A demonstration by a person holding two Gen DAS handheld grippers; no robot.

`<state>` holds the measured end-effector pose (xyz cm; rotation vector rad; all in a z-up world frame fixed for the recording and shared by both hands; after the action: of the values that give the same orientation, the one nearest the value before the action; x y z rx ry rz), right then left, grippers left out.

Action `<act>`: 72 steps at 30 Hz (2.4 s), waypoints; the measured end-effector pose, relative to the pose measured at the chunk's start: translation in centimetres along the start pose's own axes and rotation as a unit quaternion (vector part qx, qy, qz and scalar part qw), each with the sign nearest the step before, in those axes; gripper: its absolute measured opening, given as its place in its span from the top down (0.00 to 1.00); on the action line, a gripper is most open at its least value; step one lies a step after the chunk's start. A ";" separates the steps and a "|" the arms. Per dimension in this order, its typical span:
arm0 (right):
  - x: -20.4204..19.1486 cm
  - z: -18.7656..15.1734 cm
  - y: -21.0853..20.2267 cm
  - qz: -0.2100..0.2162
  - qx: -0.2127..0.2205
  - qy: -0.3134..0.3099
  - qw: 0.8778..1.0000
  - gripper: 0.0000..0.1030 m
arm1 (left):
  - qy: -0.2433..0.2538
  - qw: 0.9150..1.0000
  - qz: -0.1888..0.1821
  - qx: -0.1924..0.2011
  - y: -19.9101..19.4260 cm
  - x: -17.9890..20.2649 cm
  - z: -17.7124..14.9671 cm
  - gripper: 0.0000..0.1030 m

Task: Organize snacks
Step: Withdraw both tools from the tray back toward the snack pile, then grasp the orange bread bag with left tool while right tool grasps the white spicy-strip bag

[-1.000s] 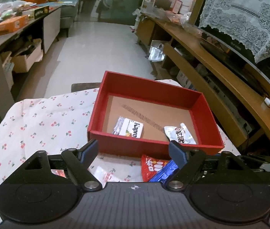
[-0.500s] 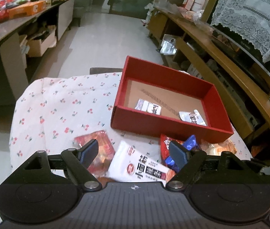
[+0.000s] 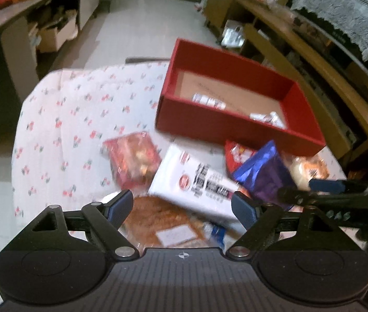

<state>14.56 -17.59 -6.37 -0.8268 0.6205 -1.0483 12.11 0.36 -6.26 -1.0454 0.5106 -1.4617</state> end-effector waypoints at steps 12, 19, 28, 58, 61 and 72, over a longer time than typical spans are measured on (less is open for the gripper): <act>-2.3 0.4 -0.8 0.027 0.013 -0.027 0.999 0.19 | -0.031 0.997 0.032 -0.057 3.2 -1.5 -1.8 0.19; -3.3 0.5 -0.8 0.038 0.013 -0.041 0.998 0.19 | -0.035 0.996 0.052 -0.064 3.3 -2.9 -2.7 0.32; -8.1 1.6 0.1 0.084 0.014 -0.130 0.988 0.19 | -0.027 0.997 0.043 -0.063 1.2 -3.7 -4.1 0.44; -9.2 -2.3 1.5 0.107 -0.048 -0.154 0.981 0.48 | -0.025 0.996 0.054 -0.070 1.7 -4.5 -4.6 0.34; -8.8 -2.5 0.5 0.100 -0.036 -0.138 0.985 0.48 | -0.024 0.996 0.051 -0.071 1.6 -4.5 -4.6 0.39; -7.2 -1.9 -1.5 0.089 0.001 -0.109 0.990 0.48 | -0.010 0.998 0.036 -0.060 1.0 -2.9 -4.8 0.60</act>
<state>9.55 -11.89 -5.78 -0.8537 0.4979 -0.7837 8.36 1.68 -10.36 -1.1237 0.6213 -1.3697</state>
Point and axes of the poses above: each gripper's, at about its wrist camera, not at the fingertips, and y roughly the way its jaws point, x to its right, z to its top, the point moved 10 cm from there along y, roughly the way its jaws point, and after that the axes turned 10 degrees about -y, right-handed, at the moved point
